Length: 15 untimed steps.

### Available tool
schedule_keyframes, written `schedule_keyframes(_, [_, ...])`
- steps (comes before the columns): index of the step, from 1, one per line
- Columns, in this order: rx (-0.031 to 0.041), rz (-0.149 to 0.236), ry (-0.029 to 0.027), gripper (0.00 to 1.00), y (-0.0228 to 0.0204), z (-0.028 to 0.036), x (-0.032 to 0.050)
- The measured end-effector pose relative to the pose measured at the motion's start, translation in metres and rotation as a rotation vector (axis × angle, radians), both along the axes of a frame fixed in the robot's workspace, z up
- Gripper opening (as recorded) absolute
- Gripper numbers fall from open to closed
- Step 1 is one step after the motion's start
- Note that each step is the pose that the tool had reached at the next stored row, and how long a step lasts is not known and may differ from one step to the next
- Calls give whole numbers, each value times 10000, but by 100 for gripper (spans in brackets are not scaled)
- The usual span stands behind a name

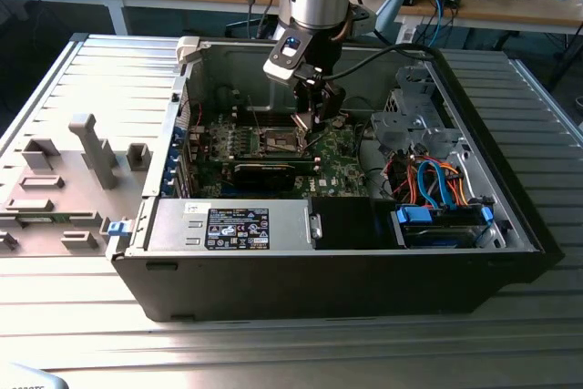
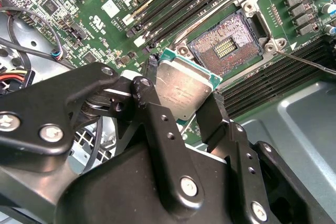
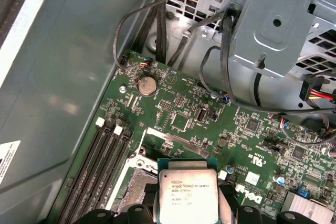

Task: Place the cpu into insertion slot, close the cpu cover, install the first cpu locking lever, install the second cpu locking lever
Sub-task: 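Place the cpu into insertion slot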

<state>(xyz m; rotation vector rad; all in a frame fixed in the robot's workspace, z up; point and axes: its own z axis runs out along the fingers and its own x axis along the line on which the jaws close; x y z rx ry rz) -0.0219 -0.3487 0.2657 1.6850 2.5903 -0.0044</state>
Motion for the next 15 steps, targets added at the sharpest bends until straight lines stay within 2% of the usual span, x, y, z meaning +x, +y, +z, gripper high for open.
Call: schedule_keyframes(15, [-1,-192,-1,54,0,0,0])
